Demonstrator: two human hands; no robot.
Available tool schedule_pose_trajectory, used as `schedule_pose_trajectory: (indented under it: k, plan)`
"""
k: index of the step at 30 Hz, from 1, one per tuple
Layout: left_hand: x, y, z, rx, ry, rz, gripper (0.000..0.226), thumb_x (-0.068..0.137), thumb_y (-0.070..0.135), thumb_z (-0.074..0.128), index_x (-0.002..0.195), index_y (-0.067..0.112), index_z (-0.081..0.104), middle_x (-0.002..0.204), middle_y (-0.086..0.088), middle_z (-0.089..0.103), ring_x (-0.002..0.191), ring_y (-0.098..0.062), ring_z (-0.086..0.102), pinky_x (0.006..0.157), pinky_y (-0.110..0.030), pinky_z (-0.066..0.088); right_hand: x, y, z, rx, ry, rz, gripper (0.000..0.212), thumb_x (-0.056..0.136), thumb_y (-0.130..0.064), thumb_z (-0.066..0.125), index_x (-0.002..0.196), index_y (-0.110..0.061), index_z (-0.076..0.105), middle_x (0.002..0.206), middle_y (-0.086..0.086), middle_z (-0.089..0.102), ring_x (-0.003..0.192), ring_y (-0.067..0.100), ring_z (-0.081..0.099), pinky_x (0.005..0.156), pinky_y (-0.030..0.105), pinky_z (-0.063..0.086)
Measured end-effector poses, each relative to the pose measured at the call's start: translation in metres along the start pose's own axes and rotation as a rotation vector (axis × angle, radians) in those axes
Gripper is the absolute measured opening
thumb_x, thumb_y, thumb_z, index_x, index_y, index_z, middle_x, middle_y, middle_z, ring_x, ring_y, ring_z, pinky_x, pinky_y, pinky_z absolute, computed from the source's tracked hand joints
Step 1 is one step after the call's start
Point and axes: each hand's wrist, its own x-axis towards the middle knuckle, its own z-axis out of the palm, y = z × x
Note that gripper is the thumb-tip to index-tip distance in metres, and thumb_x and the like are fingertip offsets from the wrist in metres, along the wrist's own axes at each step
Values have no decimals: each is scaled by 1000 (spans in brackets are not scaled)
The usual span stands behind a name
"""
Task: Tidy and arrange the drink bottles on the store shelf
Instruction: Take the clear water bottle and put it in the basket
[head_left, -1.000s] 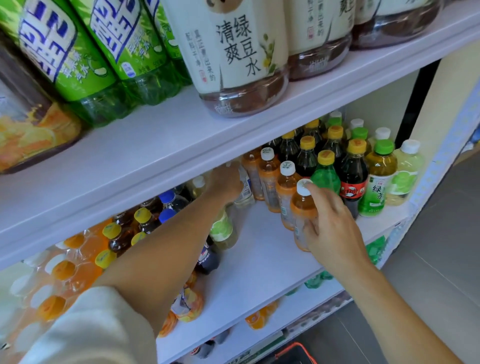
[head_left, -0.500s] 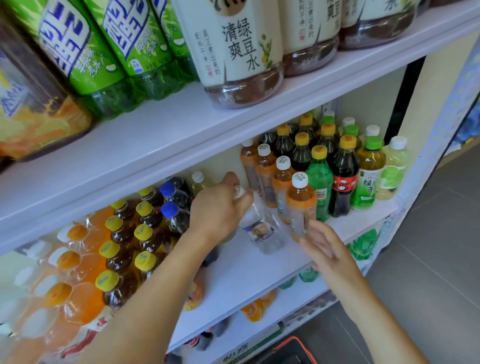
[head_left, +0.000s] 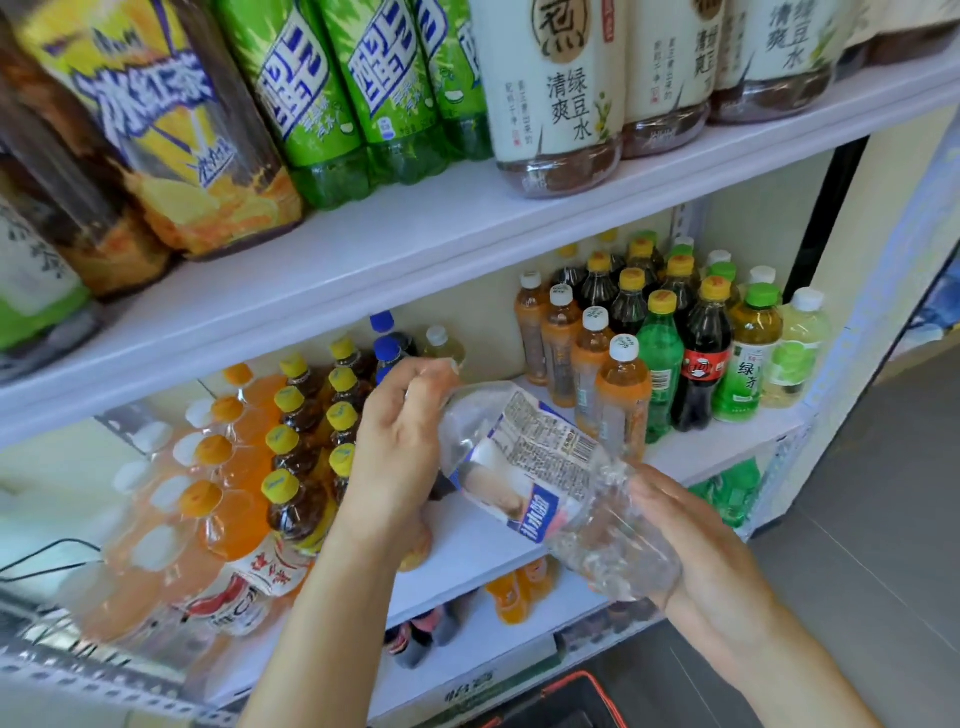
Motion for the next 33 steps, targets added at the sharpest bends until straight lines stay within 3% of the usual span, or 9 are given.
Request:
schedule_pose_trajectory:
  k: [5,10,14,17,19,23,26,30,33]
  plan:
    - [-8,4,-8,-6,-46,28,27,93,35,50,91,15,67,94,-13,65,91,-27,61,82,-38,47,-14,-4,9,-118,72,-81,75,52,-69,83,118,-37,66,127,-4,66,118,19,62,104,53,44]
    - [-6,-1,-25,100,-205,-64,69,85,65,53,94,-4,58,76,-18,53,72,-23,50,70,-44,43,-27,-14,12,-554,45,-382,60,68,-46,82,123,-38,59,125,-13,62,117,2,57,90,27,46]
    - [-12,-9,-32,-22,-223,-106,34,87,48,56,86,16,65,83,-28,59,74,-31,56,68,-49,46,-31,-11,15,-952,143,-770,72,61,-2,88,118,-35,58,126,-13,52,120,3,50,97,12,40]
    - [-20,-14,-32,-155,-181,-43,20,92,34,51,84,22,65,89,-21,64,78,-31,61,64,-43,48,-33,-8,18,-1201,199,-950,84,54,9,86,122,-29,52,128,-7,44,123,13,46,100,30,46]
    - [-24,-15,-32,-192,-150,1,20,92,33,50,83,23,65,85,-16,63,76,-30,61,60,-38,48,-34,-8,16,-1236,182,-990,87,55,8,85,126,-27,50,129,-5,41,125,15,42,105,28,42]
    - [-28,-14,-35,-220,-72,69,19,85,40,53,79,25,63,86,-10,61,80,-35,56,65,-50,46,-36,-8,18,-1117,103,-871,81,67,-12,87,134,-35,45,135,-10,36,132,5,35,106,8,28]
    - [-29,-13,-36,-209,-36,91,18,84,39,54,76,26,64,85,-8,61,85,-36,54,75,-57,41,-42,-11,19,-845,56,-664,76,69,-43,81,134,-45,43,141,-19,38,133,-4,35,101,12,36]
    - [-38,-14,-35,-220,-29,-6,19,87,35,54,74,24,64,75,-9,57,70,-30,50,62,-46,39,-46,-20,16,-656,36,-433,78,60,-58,78,131,-48,48,132,-31,50,119,-14,47,82,16,47]
    - [-49,-21,-37,-247,-114,-97,23,91,39,54,84,19,64,62,-10,43,51,-23,36,46,-27,33,-43,-15,13,-352,28,-211,62,65,-58,75,122,-40,58,122,-11,64,95,10,70,57,19,54]
